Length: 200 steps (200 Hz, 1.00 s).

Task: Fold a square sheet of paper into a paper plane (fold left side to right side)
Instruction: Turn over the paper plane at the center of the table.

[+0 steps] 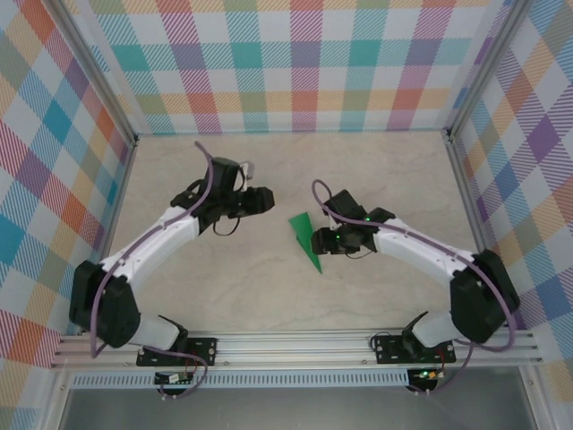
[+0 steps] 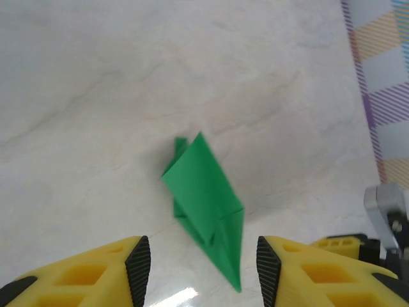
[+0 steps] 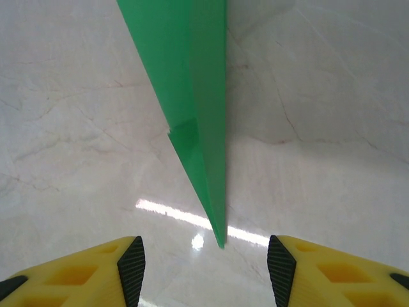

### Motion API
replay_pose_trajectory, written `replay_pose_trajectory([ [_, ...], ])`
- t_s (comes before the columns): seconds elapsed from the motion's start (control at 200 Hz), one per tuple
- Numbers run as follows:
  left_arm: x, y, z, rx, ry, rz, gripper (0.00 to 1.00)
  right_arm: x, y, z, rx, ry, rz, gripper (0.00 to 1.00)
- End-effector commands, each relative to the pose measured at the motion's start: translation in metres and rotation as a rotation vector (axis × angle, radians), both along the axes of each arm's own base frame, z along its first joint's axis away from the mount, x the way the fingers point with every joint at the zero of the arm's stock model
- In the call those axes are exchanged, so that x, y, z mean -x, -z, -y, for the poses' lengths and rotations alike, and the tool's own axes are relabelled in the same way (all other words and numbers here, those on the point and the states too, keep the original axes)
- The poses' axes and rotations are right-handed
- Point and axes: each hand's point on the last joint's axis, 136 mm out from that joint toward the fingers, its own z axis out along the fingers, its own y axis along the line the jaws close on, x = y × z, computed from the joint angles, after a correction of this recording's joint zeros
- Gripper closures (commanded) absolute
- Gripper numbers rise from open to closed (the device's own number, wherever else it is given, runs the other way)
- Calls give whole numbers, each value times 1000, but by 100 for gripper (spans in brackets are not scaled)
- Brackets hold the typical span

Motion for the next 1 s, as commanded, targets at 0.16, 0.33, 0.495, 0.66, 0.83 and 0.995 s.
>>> replay_pose_trajectory([
  [0.16,43,12,-51,-40,-190,-7,45,-47,23,-23,120,-16,22,51],
  [0.33,53,5,-59,-56,-191,6,43,-63,43,-27,185,-31,20,67],
  [0.495,54,-2,-65,-81,-194,30,42,-61,25,-38,87,-56,32,100],
  [0.66,51,-9,-63,-82,-186,50,41,-58,-17,-33,-295,-42,22,100],
  [0.83,45,-15,-61,-89,-181,66,41,-46,19,-18,-437,-13,-141,100],
  [0.995,43,-14,-61,-97,-178,65,41,-45,69,6,-370,50,-222,95],
])
